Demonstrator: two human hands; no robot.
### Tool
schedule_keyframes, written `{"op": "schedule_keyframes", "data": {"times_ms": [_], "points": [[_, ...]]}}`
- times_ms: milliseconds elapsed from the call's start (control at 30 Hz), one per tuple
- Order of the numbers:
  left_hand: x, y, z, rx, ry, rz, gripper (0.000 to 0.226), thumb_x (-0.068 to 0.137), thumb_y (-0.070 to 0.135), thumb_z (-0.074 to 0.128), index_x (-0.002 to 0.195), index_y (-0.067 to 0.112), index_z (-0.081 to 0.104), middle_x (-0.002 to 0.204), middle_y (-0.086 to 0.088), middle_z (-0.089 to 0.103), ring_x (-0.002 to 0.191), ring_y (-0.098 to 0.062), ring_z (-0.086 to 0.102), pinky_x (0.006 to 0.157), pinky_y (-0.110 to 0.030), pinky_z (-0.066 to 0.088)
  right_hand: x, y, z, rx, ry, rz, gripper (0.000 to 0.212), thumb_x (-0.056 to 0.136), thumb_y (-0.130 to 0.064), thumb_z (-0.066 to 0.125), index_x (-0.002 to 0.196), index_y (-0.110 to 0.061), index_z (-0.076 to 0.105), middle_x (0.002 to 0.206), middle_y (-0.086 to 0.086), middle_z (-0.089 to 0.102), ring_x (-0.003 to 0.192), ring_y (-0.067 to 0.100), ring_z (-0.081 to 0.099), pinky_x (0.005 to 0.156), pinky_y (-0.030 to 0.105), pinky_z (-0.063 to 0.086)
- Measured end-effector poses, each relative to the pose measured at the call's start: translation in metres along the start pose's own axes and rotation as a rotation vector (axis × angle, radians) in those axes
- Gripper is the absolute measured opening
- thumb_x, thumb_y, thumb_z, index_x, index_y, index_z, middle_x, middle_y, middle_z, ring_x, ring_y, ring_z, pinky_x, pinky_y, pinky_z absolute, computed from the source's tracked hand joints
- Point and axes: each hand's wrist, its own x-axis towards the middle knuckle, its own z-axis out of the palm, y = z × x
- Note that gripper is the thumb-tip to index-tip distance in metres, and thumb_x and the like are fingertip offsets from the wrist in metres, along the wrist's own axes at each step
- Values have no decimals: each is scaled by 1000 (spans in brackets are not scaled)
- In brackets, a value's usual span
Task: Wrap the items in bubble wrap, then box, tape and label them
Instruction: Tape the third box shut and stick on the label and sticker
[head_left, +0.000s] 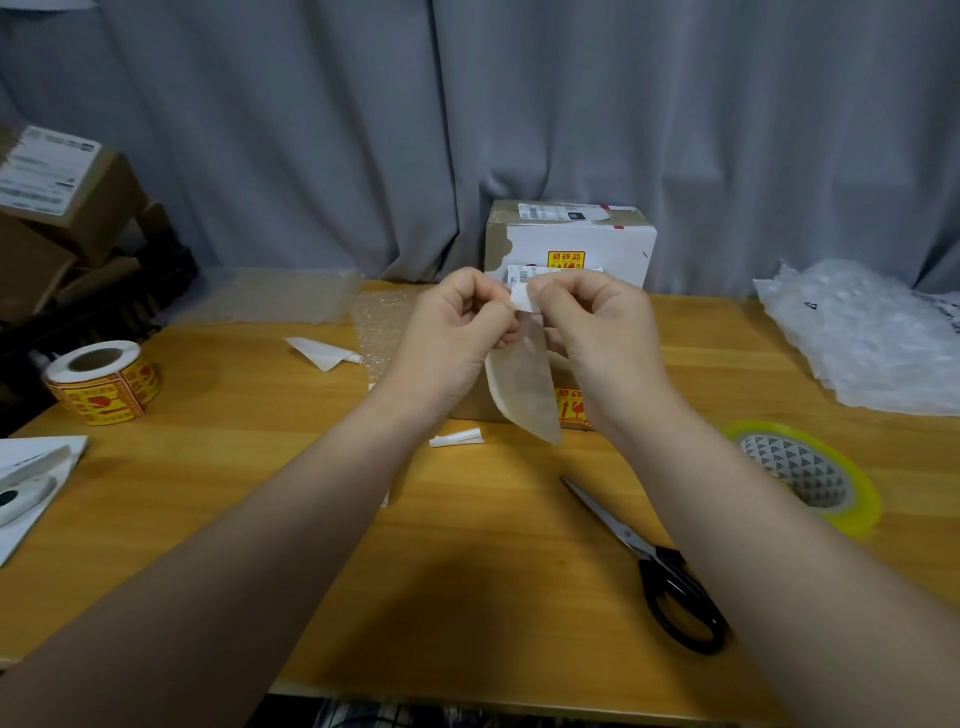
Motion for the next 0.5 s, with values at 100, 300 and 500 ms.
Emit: {"op": "schedule_keyframes", "data": {"times_ms": [100, 300, 500], "points": [[-2, -3, -2, -18, 9, -27, 17, 89, -1, 50, 78, 11, 57, 75, -4, 61, 75, -13, 59, 74, -23, 51, 2, -2, -1, 133, 66, 123, 12, 92, -17, 60, 89, -15, 71, 94, 6, 72, 92, 23, 68, 80, 37, 57], [1, -4, -1, -70, -39, -149, 21, 96, 24, 50, 90, 8, 63, 78, -5, 66, 76, -15, 64, 75, -28, 54, 0, 1, 0, 9, 0, 25, 15, 95, -19, 56, 90, -14, 69, 98, 12, 69, 98, 31, 65, 86, 52, 54], [0, -3, -1, 19, -57, -24, 15, 97, 16, 50, 85, 16, 59, 81, 3, 64, 77, -7, 62, 72, -22, 51, -1, -2, -2, 151, -21, 146, 17, 97, -17, 53, 94, -12, 69, 97, 9, 71, 95, 24, 67, 85, 42, 56]]}}
